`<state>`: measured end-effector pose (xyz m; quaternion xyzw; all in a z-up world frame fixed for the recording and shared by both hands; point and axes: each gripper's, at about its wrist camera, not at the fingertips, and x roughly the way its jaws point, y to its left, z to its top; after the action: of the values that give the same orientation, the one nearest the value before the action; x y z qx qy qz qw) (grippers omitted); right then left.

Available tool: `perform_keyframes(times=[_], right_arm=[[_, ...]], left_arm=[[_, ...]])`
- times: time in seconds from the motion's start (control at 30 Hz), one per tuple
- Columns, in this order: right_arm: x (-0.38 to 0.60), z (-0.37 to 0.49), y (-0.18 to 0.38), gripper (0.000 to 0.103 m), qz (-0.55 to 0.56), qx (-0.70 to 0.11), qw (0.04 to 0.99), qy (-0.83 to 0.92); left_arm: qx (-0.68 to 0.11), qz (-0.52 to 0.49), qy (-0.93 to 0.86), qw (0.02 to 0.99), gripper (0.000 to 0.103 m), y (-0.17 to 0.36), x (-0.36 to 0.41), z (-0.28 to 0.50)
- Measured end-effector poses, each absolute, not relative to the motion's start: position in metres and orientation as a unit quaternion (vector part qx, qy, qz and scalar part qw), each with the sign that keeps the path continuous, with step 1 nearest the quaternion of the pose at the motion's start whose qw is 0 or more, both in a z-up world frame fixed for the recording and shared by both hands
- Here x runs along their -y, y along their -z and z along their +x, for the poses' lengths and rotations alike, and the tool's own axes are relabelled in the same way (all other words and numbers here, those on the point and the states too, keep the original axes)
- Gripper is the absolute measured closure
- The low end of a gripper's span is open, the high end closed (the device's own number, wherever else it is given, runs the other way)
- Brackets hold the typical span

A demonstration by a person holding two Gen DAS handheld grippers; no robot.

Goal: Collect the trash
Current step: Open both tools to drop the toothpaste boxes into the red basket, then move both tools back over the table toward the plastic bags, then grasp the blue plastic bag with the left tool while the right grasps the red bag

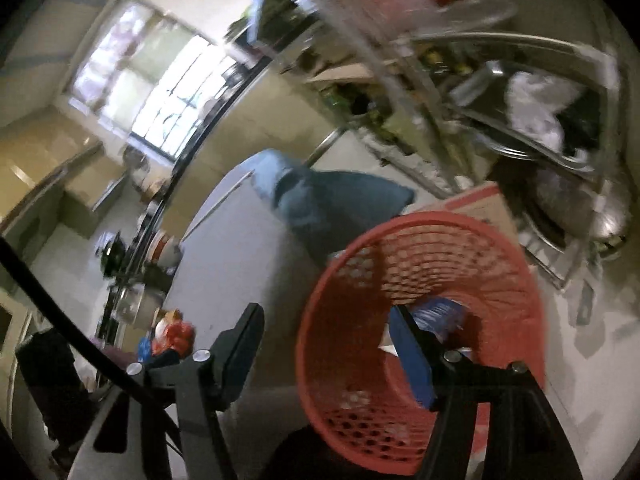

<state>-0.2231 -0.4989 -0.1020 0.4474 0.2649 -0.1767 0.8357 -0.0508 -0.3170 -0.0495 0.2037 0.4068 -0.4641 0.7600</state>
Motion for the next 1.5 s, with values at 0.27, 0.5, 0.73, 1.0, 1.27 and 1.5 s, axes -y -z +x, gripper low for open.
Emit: perform_keyframes(times=[0.27,0.5,0.73,1.0,1.27,1.5], right_arm=[[0.432,-0.109,0.086,0.035,0.413,-0.323,0.849,0.064],[0.375,-0.018,0.089,0.035,0.394,-0.375,0.839,0.004],[0.346,0.051,0.095,0.035,0.386,-0.404,0.829,0.009],[0.338,0.089,0.112,0.042,0.400,-0.437,0.805,0.037],[0.318,0.100,0.127,0.057,0.374,-0.450,0.810,0.043],[0.324,0.058,0.091,0.057,0.354,-0.387,0.851,0.014]], left_arm=[[-0.418,0.150,0.300,0.844,0.032,0.040,0.170,0.034],[-0.411,0.108,0.153,0.892,0.031,0.028,0.055,0.124],[-0.411,0.087,0.140,0.897,0.030,0.035,0.044,0.189],[-0.427,0.092,0.164,0.885,0.030,0.059,0.078,0.227],[-0.450,0.056,0.194,0.870,0.064,0.079,0.077,0.238],[-0.424,0.056,0.194,0.883,0.095,0.055,0.067,0.201]])
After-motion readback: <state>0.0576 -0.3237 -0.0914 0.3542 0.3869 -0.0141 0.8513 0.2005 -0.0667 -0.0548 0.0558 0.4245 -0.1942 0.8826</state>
